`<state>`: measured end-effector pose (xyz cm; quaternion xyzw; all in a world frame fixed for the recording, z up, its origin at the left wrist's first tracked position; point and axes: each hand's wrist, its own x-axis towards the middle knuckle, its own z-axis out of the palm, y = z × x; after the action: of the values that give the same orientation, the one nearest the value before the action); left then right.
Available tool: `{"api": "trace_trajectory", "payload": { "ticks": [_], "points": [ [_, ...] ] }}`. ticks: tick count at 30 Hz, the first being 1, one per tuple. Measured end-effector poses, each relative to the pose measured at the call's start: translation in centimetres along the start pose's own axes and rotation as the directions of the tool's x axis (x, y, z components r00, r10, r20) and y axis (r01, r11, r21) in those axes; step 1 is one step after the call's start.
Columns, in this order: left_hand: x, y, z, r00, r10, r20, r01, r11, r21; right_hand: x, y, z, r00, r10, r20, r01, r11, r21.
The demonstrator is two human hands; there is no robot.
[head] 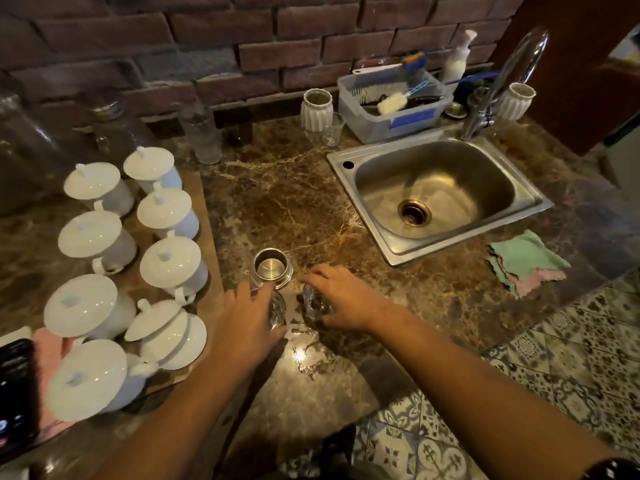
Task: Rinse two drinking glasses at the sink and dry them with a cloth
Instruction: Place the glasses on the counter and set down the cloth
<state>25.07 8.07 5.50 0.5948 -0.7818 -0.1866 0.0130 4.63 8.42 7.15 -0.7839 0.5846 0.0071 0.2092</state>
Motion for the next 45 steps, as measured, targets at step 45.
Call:
{"api": "trace_trajectory", "payload": {
  "ticks": [45],
  "points": [
    [2.3, 6.6, -1.7, 1.000, 0.020, -0.009, -0.020, 1.000, -0.018, -3.1, 7.3, -2.1, 0.997, 0.057, -0.044, -0.051, 0.991, 0.120]
  ]
}}
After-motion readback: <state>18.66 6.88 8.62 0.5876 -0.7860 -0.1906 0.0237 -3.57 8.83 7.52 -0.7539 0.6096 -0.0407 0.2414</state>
